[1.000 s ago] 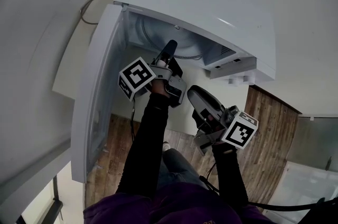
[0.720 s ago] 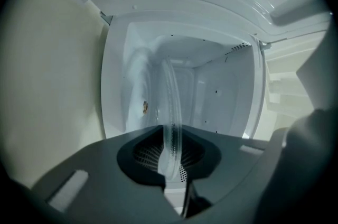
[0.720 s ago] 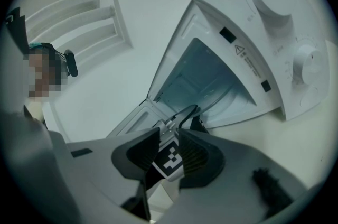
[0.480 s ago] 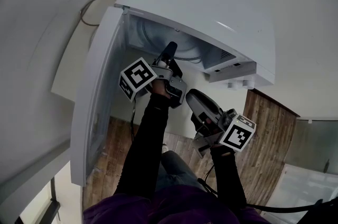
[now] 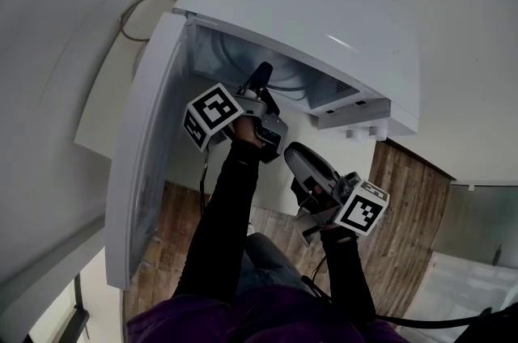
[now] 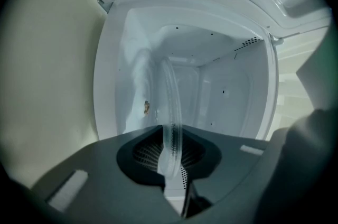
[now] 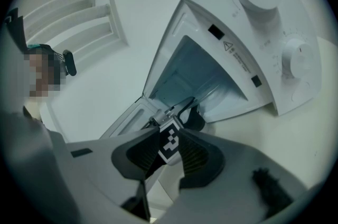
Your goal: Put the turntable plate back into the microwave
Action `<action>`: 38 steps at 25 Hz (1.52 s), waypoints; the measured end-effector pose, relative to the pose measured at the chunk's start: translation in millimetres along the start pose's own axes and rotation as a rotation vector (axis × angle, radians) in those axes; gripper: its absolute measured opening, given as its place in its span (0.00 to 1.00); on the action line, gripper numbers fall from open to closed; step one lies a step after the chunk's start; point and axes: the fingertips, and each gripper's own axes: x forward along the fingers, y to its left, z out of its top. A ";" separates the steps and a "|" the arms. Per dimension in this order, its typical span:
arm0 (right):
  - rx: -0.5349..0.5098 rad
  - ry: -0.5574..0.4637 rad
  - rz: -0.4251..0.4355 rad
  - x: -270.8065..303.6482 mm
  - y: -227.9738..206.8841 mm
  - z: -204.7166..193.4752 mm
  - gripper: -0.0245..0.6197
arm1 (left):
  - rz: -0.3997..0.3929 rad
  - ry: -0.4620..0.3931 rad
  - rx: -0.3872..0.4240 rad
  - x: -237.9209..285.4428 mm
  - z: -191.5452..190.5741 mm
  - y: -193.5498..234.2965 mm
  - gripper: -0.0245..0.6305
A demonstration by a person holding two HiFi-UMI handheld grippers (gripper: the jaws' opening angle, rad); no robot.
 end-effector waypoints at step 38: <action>0.016 0.036 0.006 6.1 -4.7 -6.3 0.22 | 0.176 0.001 -0.003 -1.6 3.3 20.5 0.08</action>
